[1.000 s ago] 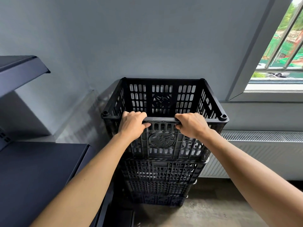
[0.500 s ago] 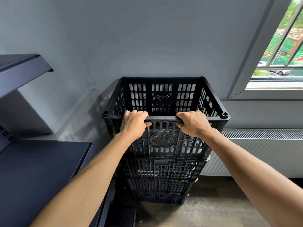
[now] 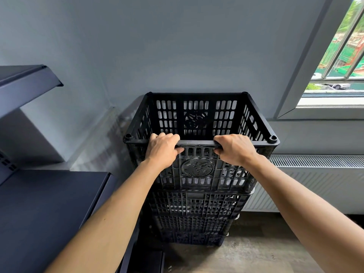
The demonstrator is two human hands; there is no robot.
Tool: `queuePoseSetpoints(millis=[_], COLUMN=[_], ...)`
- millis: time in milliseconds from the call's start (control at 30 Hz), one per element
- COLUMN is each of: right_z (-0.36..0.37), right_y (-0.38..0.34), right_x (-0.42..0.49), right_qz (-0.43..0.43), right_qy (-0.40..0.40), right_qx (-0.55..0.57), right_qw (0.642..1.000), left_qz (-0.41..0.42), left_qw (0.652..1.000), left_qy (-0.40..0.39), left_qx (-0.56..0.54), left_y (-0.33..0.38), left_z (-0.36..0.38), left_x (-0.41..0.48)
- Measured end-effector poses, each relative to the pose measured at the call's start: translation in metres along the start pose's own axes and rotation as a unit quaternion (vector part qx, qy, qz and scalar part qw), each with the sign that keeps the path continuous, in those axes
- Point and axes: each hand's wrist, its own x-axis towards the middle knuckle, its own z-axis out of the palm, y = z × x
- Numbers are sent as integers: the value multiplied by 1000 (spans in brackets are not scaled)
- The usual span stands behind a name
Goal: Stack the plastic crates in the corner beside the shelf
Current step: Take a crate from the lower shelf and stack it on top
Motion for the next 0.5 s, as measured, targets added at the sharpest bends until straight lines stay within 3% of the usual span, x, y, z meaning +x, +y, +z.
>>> queuePoseSetpoints(millis=[500], right_z=[2], right_y=[-4], right_x=[8], right_qz=[28], right_qy=[-3], right_qx=[-21], right_qw=[999], left_qz=[-20], left_qw=[999], left_qy=[13], left_qx=[23], left_y=[9], left_z=[1], left_x=[3])
